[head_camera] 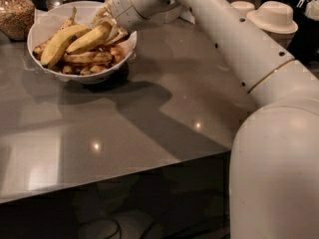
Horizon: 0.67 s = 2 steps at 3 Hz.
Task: Pick banana from white bowl
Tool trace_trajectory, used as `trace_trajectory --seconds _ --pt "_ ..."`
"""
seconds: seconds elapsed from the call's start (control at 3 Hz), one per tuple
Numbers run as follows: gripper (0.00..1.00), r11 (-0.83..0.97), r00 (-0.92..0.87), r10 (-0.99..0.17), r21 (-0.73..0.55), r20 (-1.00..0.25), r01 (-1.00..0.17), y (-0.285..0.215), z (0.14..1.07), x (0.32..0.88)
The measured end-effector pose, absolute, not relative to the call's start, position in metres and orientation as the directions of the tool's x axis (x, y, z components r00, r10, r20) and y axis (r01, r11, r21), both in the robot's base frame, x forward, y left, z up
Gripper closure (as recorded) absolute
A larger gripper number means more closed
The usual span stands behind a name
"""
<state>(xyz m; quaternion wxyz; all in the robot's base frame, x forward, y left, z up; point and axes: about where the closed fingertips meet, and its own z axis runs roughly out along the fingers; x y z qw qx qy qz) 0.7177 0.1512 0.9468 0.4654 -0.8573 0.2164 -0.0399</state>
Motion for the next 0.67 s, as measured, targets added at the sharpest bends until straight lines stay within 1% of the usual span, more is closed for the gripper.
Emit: trace_trajectory --seconds 0.67 --pt "1.0 -0.483 0.883 -0.467 -0.825 -0.043 -0.295 0.111 0.998 0.701"
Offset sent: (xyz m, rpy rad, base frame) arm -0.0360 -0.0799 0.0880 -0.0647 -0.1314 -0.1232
